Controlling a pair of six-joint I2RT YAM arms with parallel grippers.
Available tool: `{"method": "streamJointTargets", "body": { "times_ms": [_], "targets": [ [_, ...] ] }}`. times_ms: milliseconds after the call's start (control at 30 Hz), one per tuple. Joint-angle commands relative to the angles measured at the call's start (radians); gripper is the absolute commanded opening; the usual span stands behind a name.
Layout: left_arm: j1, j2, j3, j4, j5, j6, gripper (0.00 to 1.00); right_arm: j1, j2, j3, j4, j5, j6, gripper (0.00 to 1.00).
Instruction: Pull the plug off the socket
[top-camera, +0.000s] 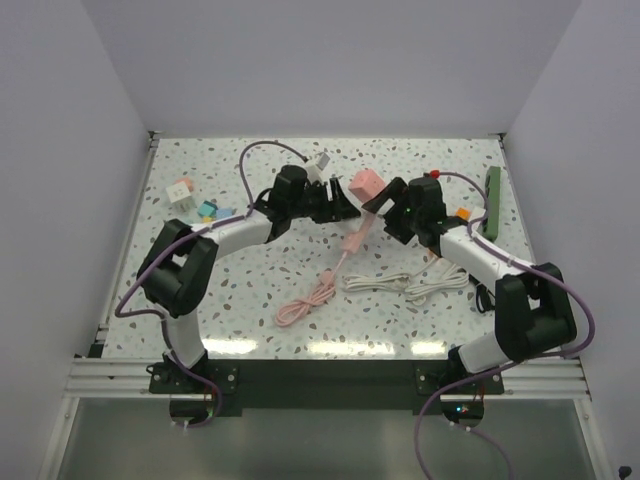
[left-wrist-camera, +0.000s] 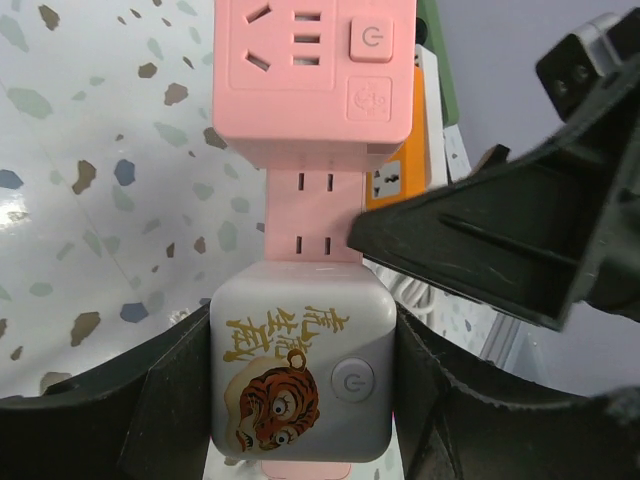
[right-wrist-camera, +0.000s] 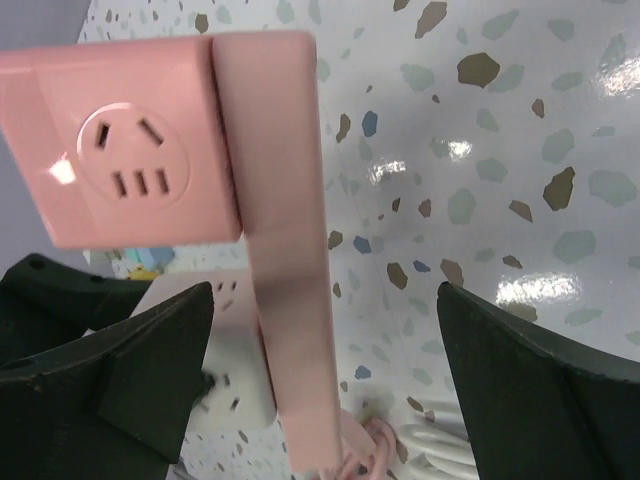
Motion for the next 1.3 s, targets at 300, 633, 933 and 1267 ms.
{"method": "streamJointTargets", "body": {
  "times_ms": [300,633,933,1267],
  "targets": [
    [-0.022,-0.176,-0.080,0.314,0.052,-0.156,0.00,0.018,0.152,0.040,0.157,-0.084,0.037,0.46],
    [0.180,-0.270,-0.163,0.264,0.099,-0.113,0.00,0.014,0.149,0.084,-0.115,0.028,-0.136,0.00],
    [0.656,-0.389,-0.120,-0.177,0.289,0.159,0.00,-0.023,0.175,0.145,-0.300,0.194,-0.351,0.00],
    [0.808,-0.462,-0.186,-0.127,0.350,0.126,0.00,-0.025,0.160,0.188,-0.283,0.140,-0.402,0.00]
  ]
}}
